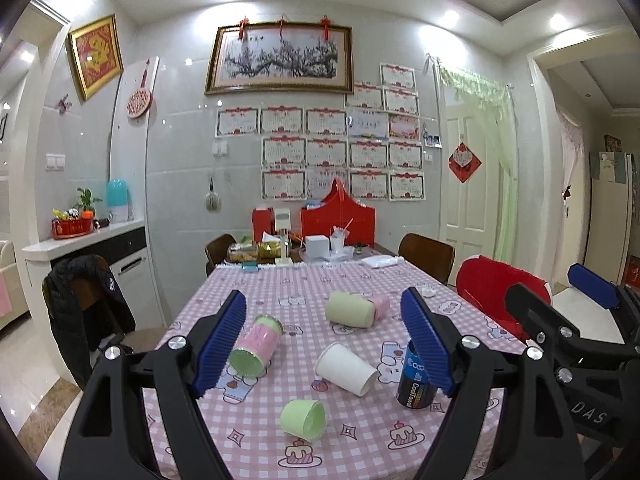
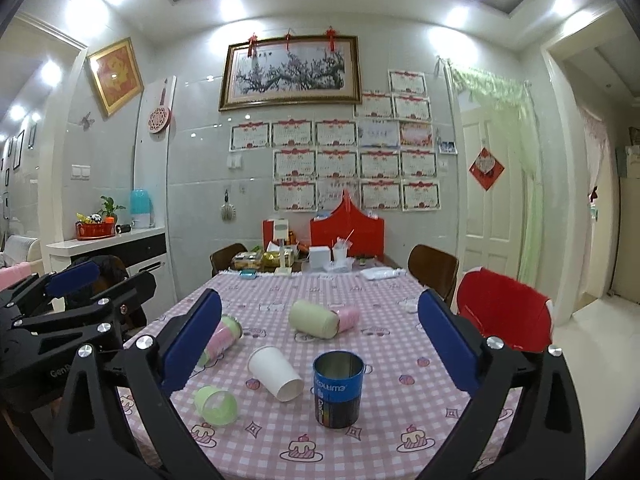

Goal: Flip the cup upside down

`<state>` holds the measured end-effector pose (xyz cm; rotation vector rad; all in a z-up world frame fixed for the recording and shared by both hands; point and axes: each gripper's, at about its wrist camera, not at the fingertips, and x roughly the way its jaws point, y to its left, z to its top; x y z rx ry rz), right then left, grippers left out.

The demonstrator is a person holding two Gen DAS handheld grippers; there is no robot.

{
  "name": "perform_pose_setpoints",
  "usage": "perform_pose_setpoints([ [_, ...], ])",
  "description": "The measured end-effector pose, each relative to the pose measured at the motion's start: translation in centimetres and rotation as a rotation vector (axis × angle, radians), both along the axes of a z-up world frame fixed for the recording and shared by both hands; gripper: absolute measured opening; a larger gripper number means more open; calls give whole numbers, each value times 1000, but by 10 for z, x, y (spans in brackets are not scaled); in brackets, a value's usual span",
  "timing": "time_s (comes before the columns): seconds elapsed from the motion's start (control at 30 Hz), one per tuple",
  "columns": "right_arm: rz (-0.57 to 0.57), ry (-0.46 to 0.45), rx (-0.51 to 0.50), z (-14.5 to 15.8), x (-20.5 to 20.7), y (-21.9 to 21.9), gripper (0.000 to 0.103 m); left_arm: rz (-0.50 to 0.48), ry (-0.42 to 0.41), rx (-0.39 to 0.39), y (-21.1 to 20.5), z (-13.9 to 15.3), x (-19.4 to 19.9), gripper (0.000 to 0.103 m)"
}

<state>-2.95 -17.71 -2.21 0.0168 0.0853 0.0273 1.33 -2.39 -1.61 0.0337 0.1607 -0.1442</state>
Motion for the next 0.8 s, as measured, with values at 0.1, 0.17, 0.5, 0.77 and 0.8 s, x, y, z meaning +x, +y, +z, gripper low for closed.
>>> perform_pose_setpoints([
  [0.1, -6, -9, -3, 0, -2, -2, 95, 6, -21, 11, -1, 3, -3, 79],
  [0.17, -11, -20, -3, -1, -4, -3, 95, 11, -35, 21, -4, 3, -5, 79],
  [0.5, -28, -48, -4, -5, -10, -4, 95, 27, -72, 41, -8, 3, -12, 79],
  [0.77, -31, -42, 2, -5, -9, -6, 95, 28, -74, 43, -8, 2, -13, 79],
  [0.8, -32, -41, 2, -6, -10, -7, 95, 29, -73, 44, -9, 2, -13, 79],
])
